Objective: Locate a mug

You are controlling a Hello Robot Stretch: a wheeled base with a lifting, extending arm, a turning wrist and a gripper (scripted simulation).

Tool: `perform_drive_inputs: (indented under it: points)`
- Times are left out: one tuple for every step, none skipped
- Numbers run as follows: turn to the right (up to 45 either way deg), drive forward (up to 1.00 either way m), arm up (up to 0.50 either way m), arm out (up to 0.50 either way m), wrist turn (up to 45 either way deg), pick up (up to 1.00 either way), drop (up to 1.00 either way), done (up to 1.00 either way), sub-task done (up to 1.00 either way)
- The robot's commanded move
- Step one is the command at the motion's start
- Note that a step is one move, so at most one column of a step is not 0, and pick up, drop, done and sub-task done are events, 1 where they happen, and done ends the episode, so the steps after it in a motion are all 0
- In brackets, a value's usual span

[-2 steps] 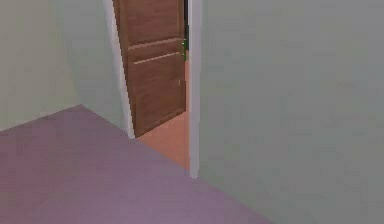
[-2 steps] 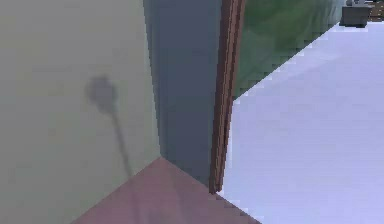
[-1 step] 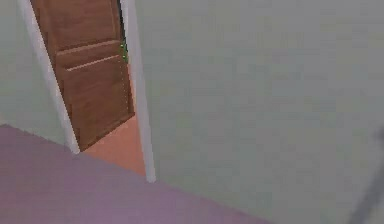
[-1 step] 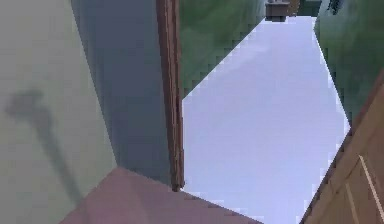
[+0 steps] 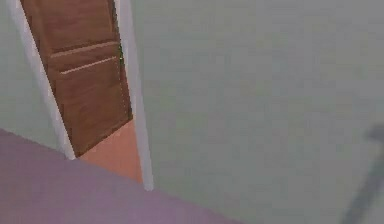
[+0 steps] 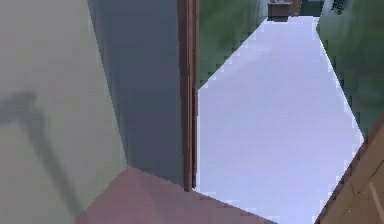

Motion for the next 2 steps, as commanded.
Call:
perform_drive_inputs:
  points:
    - [-45.0, 0.0, 0.0, 0.0, 0.0, 0.0, 0.0, 0.0, 0.0]
    - [-39.0, 0.0, 0.0, 0.0, 0.0, 0.0, 0.0, 0.0, 0.0]
